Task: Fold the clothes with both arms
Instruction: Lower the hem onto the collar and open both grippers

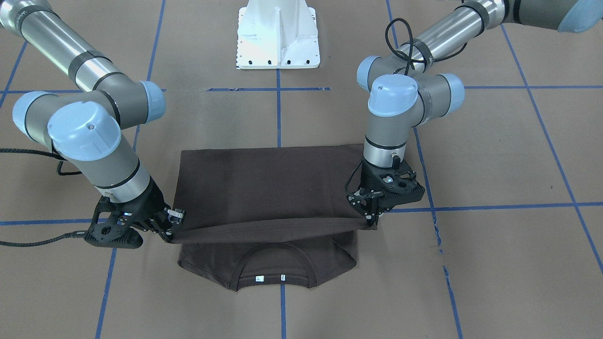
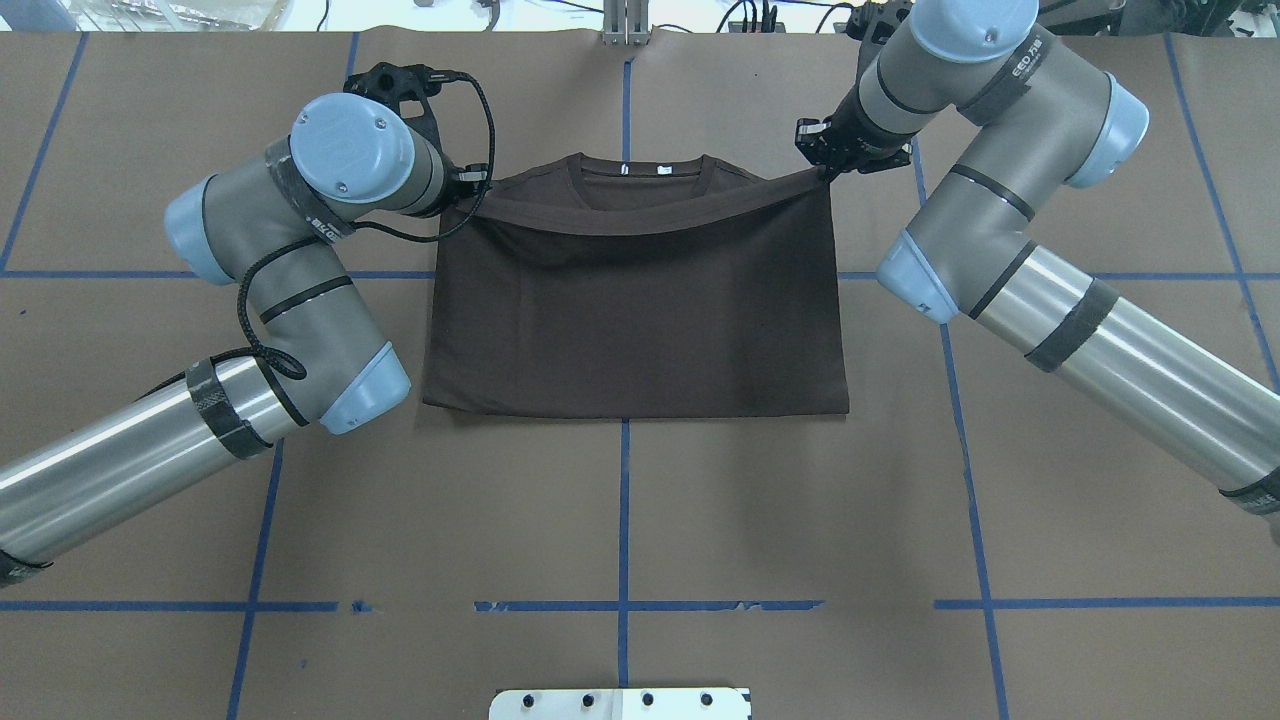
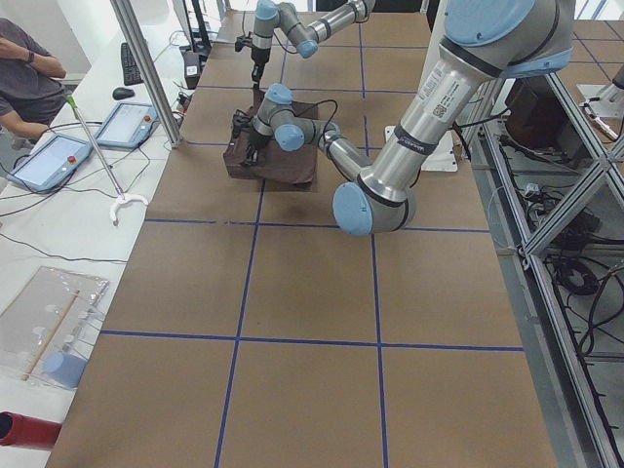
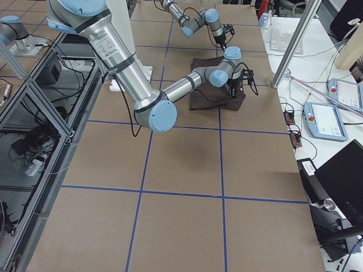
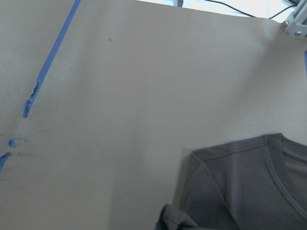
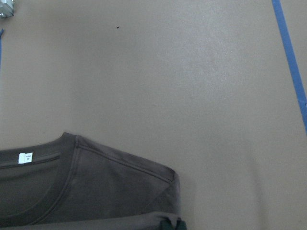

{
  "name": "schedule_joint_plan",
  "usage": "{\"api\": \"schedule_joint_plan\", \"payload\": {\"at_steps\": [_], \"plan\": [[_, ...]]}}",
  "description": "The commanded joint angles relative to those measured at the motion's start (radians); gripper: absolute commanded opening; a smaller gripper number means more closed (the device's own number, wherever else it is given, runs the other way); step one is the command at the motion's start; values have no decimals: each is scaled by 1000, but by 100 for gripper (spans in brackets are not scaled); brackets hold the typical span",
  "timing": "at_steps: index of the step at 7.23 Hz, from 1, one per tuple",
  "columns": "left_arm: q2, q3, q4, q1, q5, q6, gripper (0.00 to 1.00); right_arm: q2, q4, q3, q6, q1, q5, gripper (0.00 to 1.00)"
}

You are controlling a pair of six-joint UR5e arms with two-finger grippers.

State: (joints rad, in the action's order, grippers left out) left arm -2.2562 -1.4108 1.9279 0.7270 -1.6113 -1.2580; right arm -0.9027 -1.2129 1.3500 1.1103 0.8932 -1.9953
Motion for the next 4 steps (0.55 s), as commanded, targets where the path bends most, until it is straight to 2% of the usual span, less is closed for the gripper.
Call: {"api": "schedule_joint_plan", "payload": {"at_steps": [1, 4], "plan": [[-16, 49, 17, 8, 4, 2, 0, 2, 46, -45, 0, 7, 0, 0], [-22, 52, 20, 8, 22, 3, 0, 5, 46, -52, 2, 15, -2, 0]]}}
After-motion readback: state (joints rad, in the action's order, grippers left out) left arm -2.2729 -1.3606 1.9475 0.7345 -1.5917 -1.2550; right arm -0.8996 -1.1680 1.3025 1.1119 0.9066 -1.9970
